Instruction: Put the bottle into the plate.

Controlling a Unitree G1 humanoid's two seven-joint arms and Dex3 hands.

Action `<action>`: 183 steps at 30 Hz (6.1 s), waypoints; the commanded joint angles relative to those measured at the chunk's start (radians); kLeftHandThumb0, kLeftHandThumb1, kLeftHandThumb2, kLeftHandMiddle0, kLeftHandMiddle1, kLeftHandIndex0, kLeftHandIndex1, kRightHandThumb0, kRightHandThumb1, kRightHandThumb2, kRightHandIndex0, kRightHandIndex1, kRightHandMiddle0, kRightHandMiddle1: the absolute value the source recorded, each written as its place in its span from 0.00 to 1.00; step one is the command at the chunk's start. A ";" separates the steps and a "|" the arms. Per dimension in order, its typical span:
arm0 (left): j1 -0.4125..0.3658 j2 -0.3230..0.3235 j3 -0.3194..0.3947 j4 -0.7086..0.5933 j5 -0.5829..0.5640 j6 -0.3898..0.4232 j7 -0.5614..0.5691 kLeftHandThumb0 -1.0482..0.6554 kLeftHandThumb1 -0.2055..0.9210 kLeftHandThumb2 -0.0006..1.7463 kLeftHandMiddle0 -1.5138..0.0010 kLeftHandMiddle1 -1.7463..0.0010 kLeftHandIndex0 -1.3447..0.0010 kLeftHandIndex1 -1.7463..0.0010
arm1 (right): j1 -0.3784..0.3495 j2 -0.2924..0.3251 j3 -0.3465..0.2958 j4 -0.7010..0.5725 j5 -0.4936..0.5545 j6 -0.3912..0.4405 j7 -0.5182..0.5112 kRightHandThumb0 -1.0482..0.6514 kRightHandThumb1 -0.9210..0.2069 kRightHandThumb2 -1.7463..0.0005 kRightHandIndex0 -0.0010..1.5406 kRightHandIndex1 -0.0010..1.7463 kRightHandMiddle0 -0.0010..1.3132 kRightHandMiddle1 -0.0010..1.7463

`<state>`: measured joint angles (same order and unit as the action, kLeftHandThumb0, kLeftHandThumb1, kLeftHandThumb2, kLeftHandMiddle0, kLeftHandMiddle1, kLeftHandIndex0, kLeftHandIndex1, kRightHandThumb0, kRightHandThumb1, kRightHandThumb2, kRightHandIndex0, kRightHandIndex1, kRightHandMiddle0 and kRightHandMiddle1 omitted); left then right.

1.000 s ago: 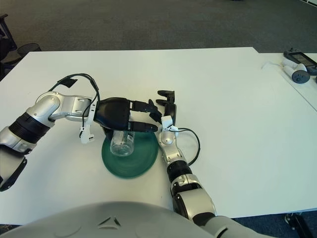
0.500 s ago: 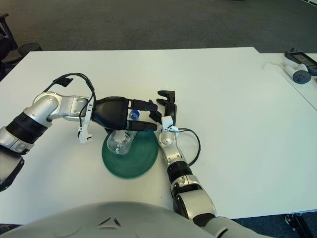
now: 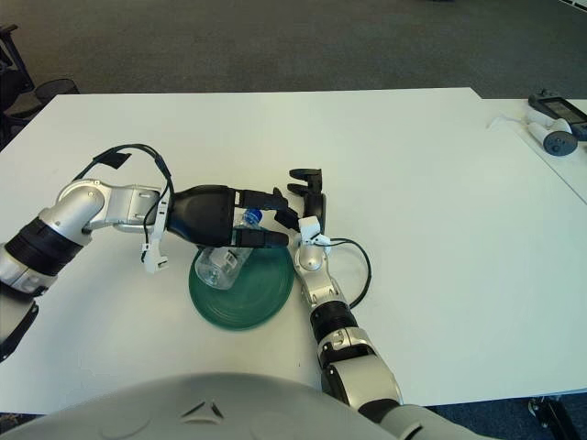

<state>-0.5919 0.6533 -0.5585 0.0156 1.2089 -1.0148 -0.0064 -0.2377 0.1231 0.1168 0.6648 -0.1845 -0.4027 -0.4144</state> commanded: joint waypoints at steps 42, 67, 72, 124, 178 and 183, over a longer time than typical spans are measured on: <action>0.012 0.048 -0.035 -0.506 0.039 0.132 -0.673 0.10 1.00 0.21 1.00 1.00 1.00 0.94 | 0.153 0.077 -0.001 -0.028 0.070 0.239 0.040 0.45 0.37 0.37 0.19 0.60 0.00 0.83; -0.075 0.061 0.019 -0.470 -0.154 0.122 -0.798 0.08 1.00 0.26 1.00 1.00 1.00 0.96 | 0.152 0.063 0.004 0.053 0.073 0.107 0.038 0.81 0.00 0.75 0.18 0.95 0.00 0.76; -0.031 0.035 0.033 -0.491 -0.099 0.162 -0.783 0.10 1.00 0.24 1.00 1.00 1.00 0.93 | 0.144 0.055 0.012 0.054 0.064 0.133 0.040 0.81 0.00 0.75 0.18 0.95 0.00 0.77; -0.118 -0.060 0.046 0.030 -0.163 -0.042 -0.134 0.61 0.24 0.90 0.47 0.00 0.53 0.07 | 0.157 0.056 -0.022 0.064 0.133 0.010 0.153 0.61 0.00 0.75 0.21 0.83 0.13 1.00; 0.042 -0.002 0.066 -0.153 0.118 0.132 -0.006 0.00 1.00 0.46 1.00 1.00 1.00 1.00 | 0.387 -0.036 -0.056 -0.118 0.116 0.023 0.815 0.12 0.00 0.40 0.02 0.00 0.00 0.09; 0.039 -0.005 0.061 -0.147 0.131 0.135 0.008 0.00 1.00 0.46 1.00 1.00 1.00 1.00 | 0.308 -0.026 -0.082 -0.138 0.081 0.129 0.726 0.09 0.00 0.36 0.00 0.00 0.00 0.03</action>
<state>-0.5612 0.6306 -0.4818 -0.1149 1.2879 -0.9169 -0.0524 0.0552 -0.0162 0.1980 0.1650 -0.4832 -0.2838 0.1959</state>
